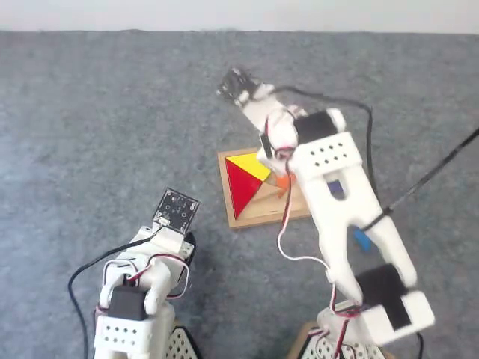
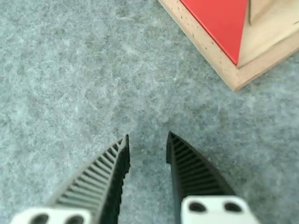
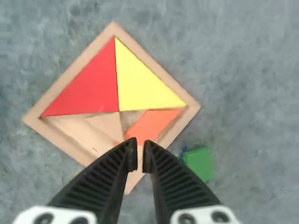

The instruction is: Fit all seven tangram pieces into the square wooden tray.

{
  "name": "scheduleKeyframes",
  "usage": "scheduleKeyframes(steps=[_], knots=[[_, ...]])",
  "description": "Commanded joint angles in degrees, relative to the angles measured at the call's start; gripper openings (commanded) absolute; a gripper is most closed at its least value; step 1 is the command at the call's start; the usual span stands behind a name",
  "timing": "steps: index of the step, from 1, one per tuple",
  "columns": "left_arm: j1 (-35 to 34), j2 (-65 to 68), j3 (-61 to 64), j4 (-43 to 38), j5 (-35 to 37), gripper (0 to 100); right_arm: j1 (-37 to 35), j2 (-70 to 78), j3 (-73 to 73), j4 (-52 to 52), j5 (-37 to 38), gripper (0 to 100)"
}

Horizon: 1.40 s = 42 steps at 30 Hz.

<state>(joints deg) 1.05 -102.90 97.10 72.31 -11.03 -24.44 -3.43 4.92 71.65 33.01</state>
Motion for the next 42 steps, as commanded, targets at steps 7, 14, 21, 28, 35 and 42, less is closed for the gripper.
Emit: scheduleKeyframes(steps=[7,14,21,28,35,42], knots=[[0.0,-1.2,-0.7,0.2,0.4,12,3.1,-19.9,44.9,-42.3,-9.3,0.9],[-0.1,-1.2,-0.7,0.2,0.4,12,1.4,-12.3,42.8,-39.8,-9.6,0.9],[-0.1,-1.2,-0.7,0.2,0.4,12,1.5,-1.4,33.8,-33.5,-9.8,0.9],[-0.1,-1.2,-0.7,0.2,0.4,12,1.7,2.8,30.2,-33.7,-9.8,0.9],[-0.1,-1.2,-0.7,0.2,0.4,12,1.5,3.4,28.0,-38.6,-9.8,0.9],[-0.1,-1.2,-0.7,0.2,0.4,12,1.4,2.2,28.3,-35.0,-9.9,0.9]])
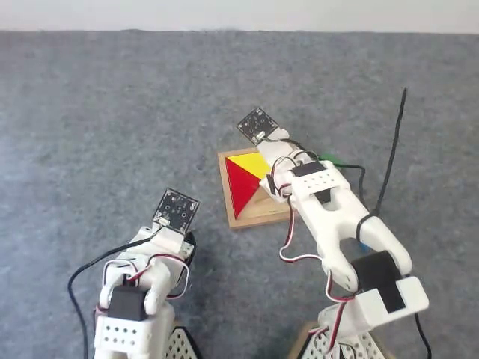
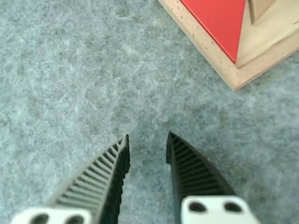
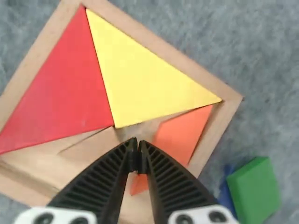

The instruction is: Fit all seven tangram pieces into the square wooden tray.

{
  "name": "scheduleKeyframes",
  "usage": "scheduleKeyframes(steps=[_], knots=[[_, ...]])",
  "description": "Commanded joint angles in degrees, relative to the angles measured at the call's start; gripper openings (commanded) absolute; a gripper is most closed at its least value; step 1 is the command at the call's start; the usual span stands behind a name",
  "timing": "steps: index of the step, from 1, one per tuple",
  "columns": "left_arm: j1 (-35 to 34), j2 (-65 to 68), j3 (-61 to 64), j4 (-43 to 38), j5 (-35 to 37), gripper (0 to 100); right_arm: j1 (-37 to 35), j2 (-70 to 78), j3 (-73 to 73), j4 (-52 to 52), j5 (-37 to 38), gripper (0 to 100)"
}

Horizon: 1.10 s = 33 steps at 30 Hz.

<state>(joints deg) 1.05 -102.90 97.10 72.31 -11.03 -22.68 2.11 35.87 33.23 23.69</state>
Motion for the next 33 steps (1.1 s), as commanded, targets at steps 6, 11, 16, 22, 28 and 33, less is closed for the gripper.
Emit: scheduleKeyframes(steps=[6,11,16,22,28,33], knots=[[-0.1,-1.2,-0.7,0.2,0.4,12,-4.2,-11.1,6.8,-2.9,-0.7,0.9],[-0.1,-1.2,-0.7,0.2,0.4,12,-7.3,-12.4,8.3,-3.2,-0.7,0.9],[-0.1,-1.2,-0.7,0.2,0.4,12,-9.0,-12.0,8.3,-5.8,-0.7,0.9],[-0.1,-1.2,-0.7,0.2,0.4,12,-9.3,-11.8,8.4,-7.0,-3.1,0.9],[-0.1,-1.2,-0.7,0.2,0.4,12,-9.5,-6.6,7.3,-6.9,-3.3,0.9],[-0.1,-1.2,-0.7,0.2,0.4,12,-9.1,-4.2,5.9,-6.3,-3.3,0.9]])
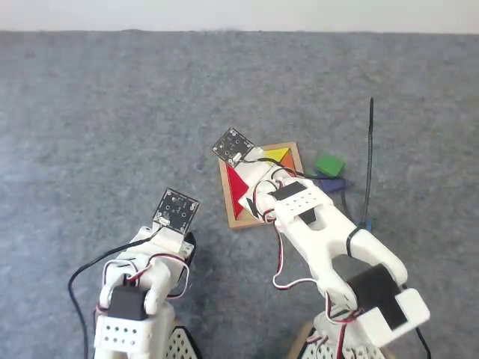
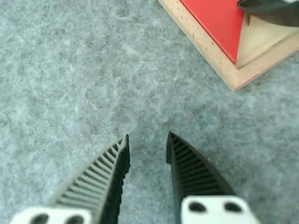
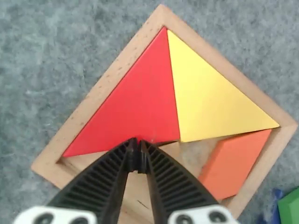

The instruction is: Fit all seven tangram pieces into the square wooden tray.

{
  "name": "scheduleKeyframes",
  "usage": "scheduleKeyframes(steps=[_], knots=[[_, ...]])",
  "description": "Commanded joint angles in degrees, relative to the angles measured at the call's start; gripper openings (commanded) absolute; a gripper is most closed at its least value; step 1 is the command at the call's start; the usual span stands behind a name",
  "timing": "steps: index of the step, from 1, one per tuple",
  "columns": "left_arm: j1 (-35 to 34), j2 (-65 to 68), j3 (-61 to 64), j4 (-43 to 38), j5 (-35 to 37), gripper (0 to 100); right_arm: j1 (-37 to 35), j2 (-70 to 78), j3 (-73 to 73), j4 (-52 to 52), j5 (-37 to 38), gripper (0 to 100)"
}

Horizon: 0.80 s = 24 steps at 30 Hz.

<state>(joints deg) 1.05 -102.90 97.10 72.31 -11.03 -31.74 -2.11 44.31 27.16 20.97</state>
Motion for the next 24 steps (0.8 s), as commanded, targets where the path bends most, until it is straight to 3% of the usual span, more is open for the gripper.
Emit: scheduleKeyframes(steps=[1,7,20,24], knots=[[-0.1,-1.2,-0.7,0.2,0.4,12,0.0,-0.1,-2.5,0.1,-0.5,0.9],[-0.1,-1.2,-0.7,0.2,0.4,12,-0.2,-1.7,-2.4,6.9,-0.4,0.9],[-0.1,-1.2,-0.7,0.2,0.4,12,-1.1,-2.7,-1.4,11.3,4.2,0.9],[-0.1,-1.2,-0.7,0.2,0.4,12,-0.4,-10.4,-0.9,11.3,3.6,0.9]])
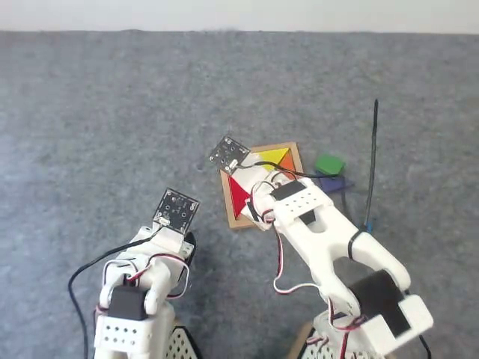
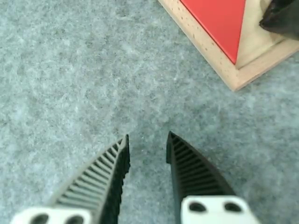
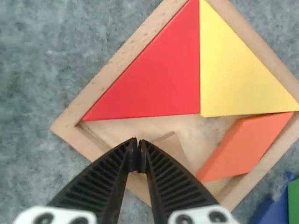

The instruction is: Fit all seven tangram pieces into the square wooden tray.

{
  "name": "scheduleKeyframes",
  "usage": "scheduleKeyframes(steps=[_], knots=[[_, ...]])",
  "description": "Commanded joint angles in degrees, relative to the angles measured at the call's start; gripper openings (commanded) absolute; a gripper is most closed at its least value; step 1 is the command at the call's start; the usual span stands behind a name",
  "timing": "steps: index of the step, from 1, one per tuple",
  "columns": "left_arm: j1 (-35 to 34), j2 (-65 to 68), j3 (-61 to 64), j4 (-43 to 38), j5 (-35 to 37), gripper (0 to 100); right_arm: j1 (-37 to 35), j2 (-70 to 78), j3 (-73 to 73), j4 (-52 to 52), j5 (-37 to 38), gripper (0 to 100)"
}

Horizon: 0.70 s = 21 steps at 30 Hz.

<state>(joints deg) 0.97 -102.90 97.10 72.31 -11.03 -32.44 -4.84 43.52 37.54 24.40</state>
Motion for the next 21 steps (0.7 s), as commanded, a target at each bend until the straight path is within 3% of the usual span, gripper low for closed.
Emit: scheduleKeyframes(steps=[1,9,15,21], knots=[[0.0,-1.2,-0.7,0.2,0.4,12,0.6,-11.0,0.6,0.7,-0.3,0.9],[0.0,-1.2,-0.7,0.2,0.4,12,2.6,-32.8,14.9,0.1,-2.3,0.9],[0.0,-1.2,-0.7,0.2,0.4,12,8.6,-27.7,17.3,-0.1,-2.1,0.9],[0.0,-1.2,-0.7,0.2,0.4,12,8.6,-16.8,11.8,-0.3,-2.1,0.9]])
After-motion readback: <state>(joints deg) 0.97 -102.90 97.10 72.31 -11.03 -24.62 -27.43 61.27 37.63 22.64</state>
